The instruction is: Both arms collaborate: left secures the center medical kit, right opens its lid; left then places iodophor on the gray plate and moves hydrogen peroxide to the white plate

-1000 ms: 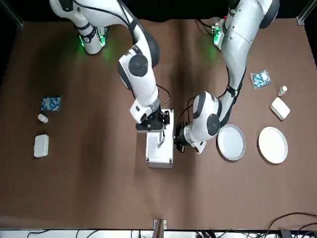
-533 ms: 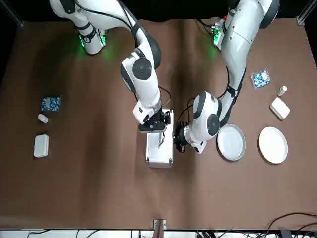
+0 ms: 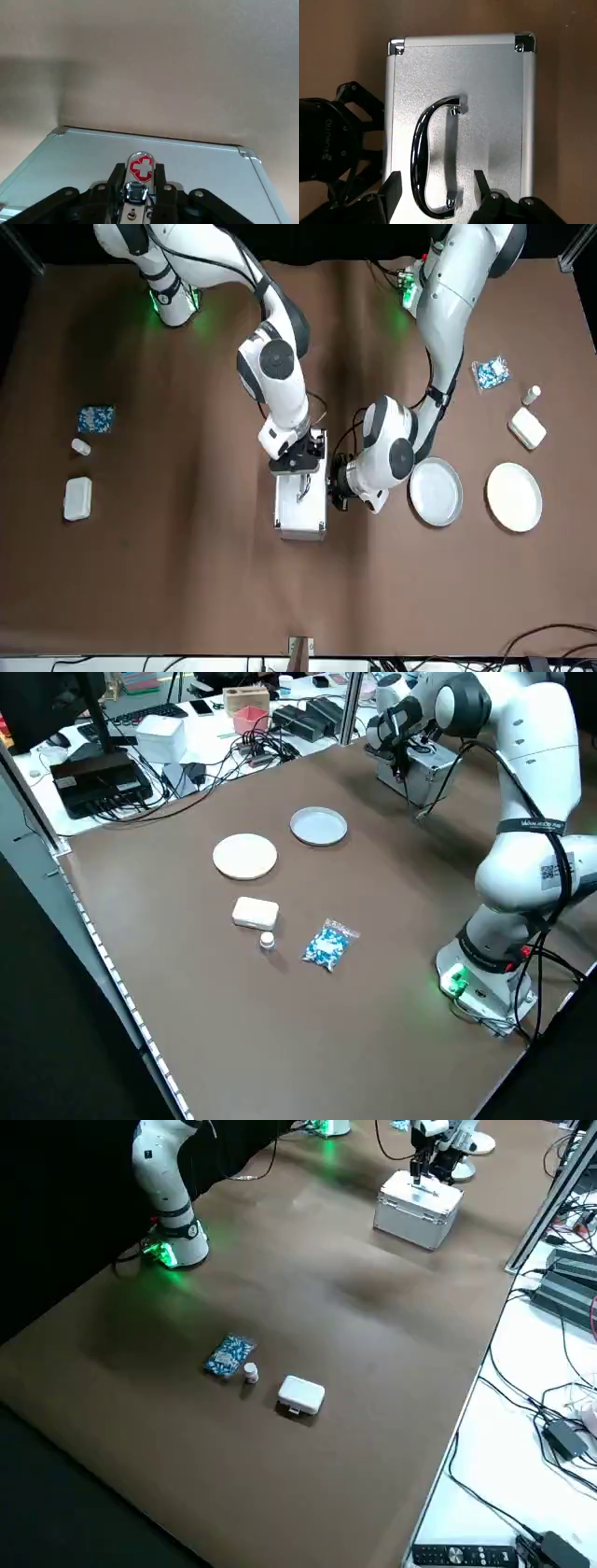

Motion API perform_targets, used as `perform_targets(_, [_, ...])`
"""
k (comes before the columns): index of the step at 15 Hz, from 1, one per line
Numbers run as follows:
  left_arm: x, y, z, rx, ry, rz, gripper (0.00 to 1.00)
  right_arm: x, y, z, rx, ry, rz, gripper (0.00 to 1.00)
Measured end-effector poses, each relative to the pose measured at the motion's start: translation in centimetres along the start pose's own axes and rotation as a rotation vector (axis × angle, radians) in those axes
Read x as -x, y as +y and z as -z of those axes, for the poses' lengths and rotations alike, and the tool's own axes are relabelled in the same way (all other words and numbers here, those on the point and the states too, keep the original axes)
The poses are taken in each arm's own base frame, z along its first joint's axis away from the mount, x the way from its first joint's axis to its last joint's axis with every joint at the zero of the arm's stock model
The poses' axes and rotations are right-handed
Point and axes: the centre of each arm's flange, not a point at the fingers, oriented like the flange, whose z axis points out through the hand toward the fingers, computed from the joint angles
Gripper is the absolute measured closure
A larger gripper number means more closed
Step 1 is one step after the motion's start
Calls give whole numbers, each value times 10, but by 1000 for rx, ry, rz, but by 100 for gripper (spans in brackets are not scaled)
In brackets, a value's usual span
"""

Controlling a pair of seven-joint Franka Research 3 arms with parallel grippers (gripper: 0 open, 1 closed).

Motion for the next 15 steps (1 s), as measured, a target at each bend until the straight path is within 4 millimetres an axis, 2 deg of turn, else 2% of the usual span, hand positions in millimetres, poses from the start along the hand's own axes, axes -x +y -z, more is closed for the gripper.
perform_targets(1, [0,0,0,0,0,0,69,0,0,-2,3,1,2,30])
perform_targets(2, [0,0,0,0,0,0,69,0,1,-4,6,2,2,37])
perform_targets(6, [0,0,0,0,0,0,69,-3,4,-6,47,37,27,38])
perform_targets(15, [0,0,0,0,0,0,69,-10,6,0,48,66,11,55])
